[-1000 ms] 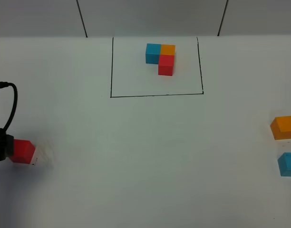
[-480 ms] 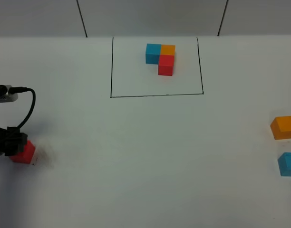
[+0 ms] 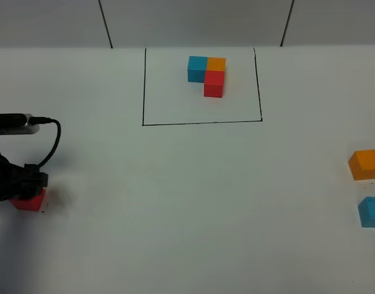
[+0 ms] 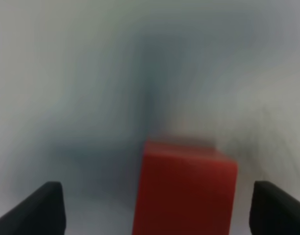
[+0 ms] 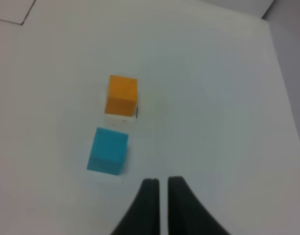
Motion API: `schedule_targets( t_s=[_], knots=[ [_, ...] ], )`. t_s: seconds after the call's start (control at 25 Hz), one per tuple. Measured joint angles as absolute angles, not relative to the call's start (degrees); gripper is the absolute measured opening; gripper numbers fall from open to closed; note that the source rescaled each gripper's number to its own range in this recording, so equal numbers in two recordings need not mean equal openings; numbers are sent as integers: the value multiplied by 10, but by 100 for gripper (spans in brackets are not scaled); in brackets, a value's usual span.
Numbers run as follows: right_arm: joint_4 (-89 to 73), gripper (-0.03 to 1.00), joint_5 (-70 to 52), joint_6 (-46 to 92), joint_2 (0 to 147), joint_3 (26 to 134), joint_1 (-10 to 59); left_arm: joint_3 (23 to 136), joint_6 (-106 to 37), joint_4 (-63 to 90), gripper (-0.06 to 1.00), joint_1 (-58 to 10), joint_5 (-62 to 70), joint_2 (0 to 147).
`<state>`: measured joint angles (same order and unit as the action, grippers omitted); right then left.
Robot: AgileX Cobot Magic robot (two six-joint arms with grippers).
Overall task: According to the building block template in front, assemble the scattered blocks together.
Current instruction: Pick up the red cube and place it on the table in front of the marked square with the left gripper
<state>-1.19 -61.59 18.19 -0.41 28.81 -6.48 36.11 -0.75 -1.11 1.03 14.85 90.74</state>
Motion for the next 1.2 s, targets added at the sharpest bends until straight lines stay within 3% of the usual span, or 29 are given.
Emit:
schedule_targets(
  t_s=[0.52,0.76,1.2],
  knots=[
    [-12,0,-616,182,-4,288,-65,362,-22,0,82,4,112,964],
    [-12,0,-616,182,-4,288,-65,362,-22,0,52,4,110,965],
    [-12,0,-616,182,-4,288,-65,365,-34,0,53,-15,125,960]
  ],
)
